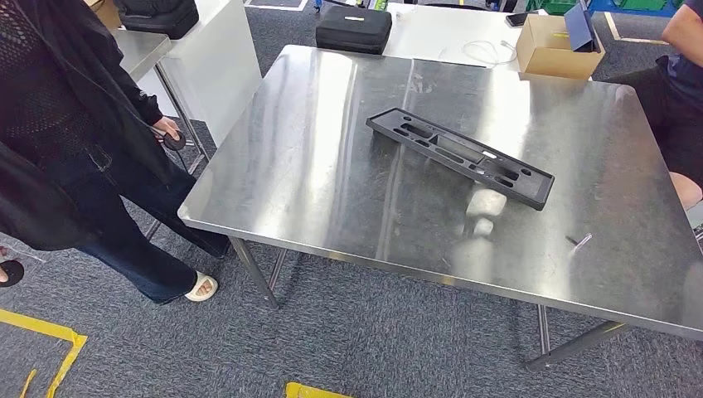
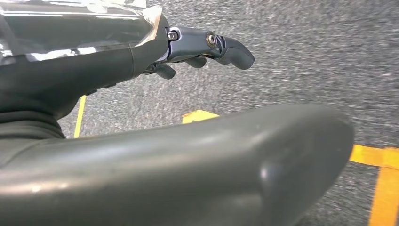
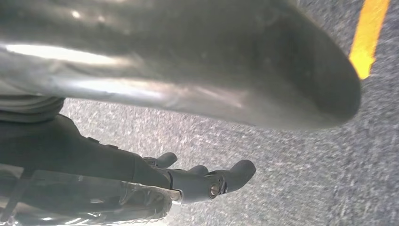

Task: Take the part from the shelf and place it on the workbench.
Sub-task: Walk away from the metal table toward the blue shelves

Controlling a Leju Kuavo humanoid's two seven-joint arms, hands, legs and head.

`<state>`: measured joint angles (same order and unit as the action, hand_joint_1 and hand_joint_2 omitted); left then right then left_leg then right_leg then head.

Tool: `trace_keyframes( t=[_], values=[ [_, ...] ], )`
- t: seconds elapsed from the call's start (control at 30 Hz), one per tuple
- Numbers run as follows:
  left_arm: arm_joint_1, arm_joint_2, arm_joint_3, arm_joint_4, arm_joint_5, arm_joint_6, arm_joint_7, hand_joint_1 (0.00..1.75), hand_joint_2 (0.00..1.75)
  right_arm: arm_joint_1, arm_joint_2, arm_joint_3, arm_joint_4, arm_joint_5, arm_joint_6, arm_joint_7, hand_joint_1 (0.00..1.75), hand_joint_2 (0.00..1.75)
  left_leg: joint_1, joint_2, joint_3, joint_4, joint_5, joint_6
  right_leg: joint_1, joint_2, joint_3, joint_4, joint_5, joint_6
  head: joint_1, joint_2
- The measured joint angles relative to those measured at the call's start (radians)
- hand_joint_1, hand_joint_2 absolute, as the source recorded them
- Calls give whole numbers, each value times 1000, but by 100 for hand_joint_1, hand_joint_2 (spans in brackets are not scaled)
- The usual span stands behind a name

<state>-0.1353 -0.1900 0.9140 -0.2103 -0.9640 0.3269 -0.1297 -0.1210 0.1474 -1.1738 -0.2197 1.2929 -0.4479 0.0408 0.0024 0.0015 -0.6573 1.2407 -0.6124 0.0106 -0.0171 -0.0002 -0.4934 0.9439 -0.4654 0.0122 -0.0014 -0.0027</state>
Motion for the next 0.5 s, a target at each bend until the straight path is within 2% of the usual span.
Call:
trace_keyframes(
  t=[0.03,0.07,0.1,0.17,0.2,0.23,0.3,0.37,0.4,0.47,0.5],
  values=[
    [1,0,0,0,-1,0,1,0,0,1,-2,0,0,0,0,0,0,0,3,0,-2,27,-4,-2,1,-1,-9,3,5,0,0,0],
    [1,0,0,0,-1,0,1,0,0,2,-4,0,0,0,0,0,0,0,5,0,16,14,11,-2,1,-1,-17,6,9,2,0,0],
    [1,0,0,0,-1,0,1,0,0,2,-5,0,0,1,0,0,0,0,7,0,52,-37,39,-1,1,-1,-23,10,12,3,0,0],
    [1,0,0,0,-1,0,1,0,0,1,-6,0,0,2,-1,0,0,0,7,0,147,-187,89,7,3,0,-30,15,17,10,0,0],
    [0,0,0,0,-1,0,0,0,0,1,-6,0,0,3,-1,0,0,0,5,-1,179,-241,101,12,5,0,-33,17,21,17,1,0],
    [0,0,0,0,-1,0,0,0,0,1,-6,0,0,3,-2,0,0,0,2,-3,194,-272,104,16,6,-1,-36,17,26,24,1,0],
    [1,0,0,0,-1,0,0,0,0,0,-7,0,0,3,-3,0,0,0,-4,-4,188,-281,111,28,4,-1,-42,16,37,41,2,0],
    [1,0,0,0,0,0,0,0,0,1,-8,0,0,3,-4,0,0,0,-5,-1,178,-289,128,44,2,-1,-57,32,23,48,2,0],
    [1,-1,0,0,0,1,-1,0,0,1,-8,0,0,3,-4,0,0,0,-4,1,169,-293,139,51,3,0,-75,68,-6,45,3,0],
    [1,-1,0,0,0,1,-1,0,0,1,-9,0,0,3,-4,0,0,0,-5,4,146,-293,156,60,4,0,-125,196,-84,35,7,0],
    [1,-1,0,0,0,1,-1,0,0,1,-9,0,0,3,-4,0,0,0,-6,5,133,-292,165,61,3,0,-146,266,-117,34,9,0]
  ],
)
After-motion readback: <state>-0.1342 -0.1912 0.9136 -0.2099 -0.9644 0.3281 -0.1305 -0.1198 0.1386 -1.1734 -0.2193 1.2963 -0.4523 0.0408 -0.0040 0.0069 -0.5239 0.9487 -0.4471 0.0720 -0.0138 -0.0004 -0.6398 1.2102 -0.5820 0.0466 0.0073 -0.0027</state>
